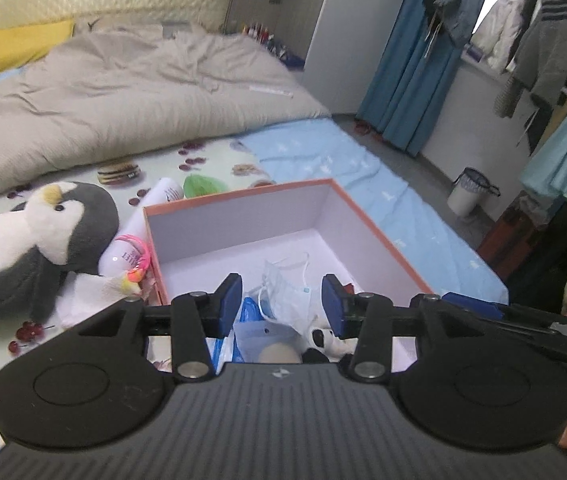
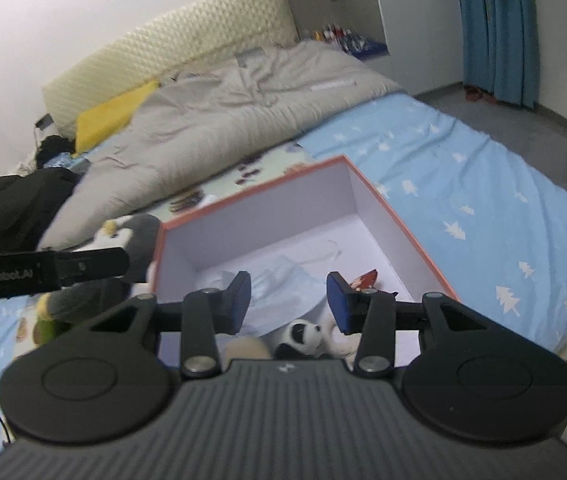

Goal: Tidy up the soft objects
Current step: 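Withdraw both grippers from the box toward the remaining red candies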

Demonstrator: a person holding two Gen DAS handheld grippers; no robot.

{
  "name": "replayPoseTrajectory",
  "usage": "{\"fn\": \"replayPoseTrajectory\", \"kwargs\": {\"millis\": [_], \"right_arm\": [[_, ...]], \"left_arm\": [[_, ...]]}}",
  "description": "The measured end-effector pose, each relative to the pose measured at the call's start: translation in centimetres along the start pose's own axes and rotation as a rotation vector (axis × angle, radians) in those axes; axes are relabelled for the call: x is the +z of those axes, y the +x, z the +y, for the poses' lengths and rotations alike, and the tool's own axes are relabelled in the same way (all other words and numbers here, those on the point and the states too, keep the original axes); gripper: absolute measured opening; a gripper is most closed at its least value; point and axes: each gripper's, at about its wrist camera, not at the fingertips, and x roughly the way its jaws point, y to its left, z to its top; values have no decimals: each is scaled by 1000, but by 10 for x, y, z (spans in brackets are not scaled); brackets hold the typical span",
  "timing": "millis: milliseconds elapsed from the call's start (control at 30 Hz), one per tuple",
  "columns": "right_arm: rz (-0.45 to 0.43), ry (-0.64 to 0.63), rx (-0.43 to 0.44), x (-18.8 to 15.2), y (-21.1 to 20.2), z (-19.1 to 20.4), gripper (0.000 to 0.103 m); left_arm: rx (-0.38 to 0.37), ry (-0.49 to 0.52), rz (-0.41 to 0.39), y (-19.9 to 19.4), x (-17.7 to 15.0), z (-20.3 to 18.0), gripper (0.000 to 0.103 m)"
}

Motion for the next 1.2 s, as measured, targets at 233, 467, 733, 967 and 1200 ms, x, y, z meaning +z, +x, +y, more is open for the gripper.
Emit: {"fn": "replayPoseTrajectory", "kwargs": {"millis": [233,467,733,967,1200], "right_arm": [[-64,-33,32,-17,-49,33,45],[-104,-52,57,-40,-84,63,45],[-98,-73,92,-74,-103,89,45],[-88,-98,119,-101,-108,112,45],[-65,-112,146,-130,-107,129,45]], "left_arm": [[-1,5,-64,-74,-29,5,50],[6,6,-109,-137,-64,17,50],[45,-12,-133,-186,-103,38,50],[76,-31,-146,-209,-130,56,50],[112,-62,-139,-217,-158,77,52]]}}
